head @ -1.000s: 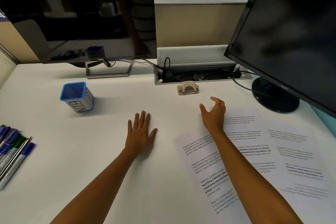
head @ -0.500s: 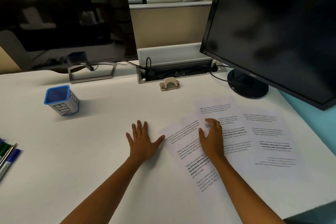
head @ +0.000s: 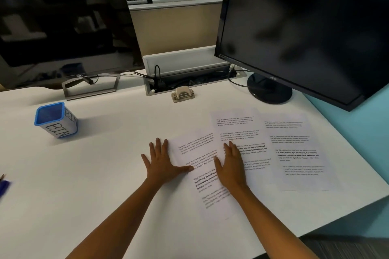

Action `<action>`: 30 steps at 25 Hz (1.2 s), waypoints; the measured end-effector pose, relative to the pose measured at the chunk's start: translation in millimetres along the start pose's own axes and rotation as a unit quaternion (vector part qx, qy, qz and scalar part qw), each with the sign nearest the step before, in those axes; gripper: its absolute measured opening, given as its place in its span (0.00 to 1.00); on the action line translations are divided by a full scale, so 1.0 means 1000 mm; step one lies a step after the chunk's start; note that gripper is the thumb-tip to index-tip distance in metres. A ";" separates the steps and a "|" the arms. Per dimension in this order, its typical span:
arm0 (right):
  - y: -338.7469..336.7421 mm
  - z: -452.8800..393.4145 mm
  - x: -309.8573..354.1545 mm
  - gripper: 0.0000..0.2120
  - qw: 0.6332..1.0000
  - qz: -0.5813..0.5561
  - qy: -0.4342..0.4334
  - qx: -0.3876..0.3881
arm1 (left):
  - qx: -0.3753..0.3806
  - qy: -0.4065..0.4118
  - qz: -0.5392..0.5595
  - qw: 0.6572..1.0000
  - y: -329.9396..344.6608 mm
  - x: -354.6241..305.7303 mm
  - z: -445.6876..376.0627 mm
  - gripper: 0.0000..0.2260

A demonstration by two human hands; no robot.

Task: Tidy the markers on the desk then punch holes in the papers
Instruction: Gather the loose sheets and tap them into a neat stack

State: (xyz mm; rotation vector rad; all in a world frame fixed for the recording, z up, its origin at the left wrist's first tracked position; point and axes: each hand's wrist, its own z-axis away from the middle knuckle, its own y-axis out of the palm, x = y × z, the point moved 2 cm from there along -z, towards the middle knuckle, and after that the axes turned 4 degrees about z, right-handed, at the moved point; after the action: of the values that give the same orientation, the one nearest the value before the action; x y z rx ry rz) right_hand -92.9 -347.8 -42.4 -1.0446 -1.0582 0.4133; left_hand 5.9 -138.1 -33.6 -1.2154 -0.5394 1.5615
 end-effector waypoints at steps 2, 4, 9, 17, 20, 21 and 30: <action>0.004 0.006 0.005 0.31 1.000 -0.001 -0.012 0.010 | -0.008 -0.044 0.028 0.999 -0.010 0.005 -0.004 0.63; 0.008 0.008 0.009 0.31 1.000 -0.001 -0.021 0.020 | -0.038 -0.071 0.051 0.995 -0.015 -0.001 -0.003 0.59; -0.013 -0.009 0.004 0.30 0.998 -0.058 0.011 -0.019 | -0.070 -0.083 0.049 0.993 -0.007 -0.037 0.015 0.62; -0.069 -0.047 -0.049 0.44 0.969 0.010 0.242 -0.041 | -0.075 -0.127 0.147 0.978 -0.013 -0.050 0.009 0.56; -0.068 -0.051 -0.048 0.45 0.968 0.032 0.248 -0.016 | -0.075 -0.132 0.177 0.972 -0.014 -0.051 0.008 0.54; -0.066 -0.052 -0.047 0.45 0.968 0.038 0.249 -0.012 | -0.074 -0.135 0.201 0.968 -0.015 -0.051 0.009 0.54; -0.073 -0.055 -0.049 0.45 0.962 0.040 0.268 -0.025 | -0.102 -0.136 0.369 0.914 -0.016 -0.021 0.007 0.39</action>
State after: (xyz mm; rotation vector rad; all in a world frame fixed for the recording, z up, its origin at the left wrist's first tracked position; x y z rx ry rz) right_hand -81.9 -446.0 -10.0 -1.1621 -0.5449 0.1507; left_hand 5.6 -149.3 -8.9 -1.4653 -0.4466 2.3888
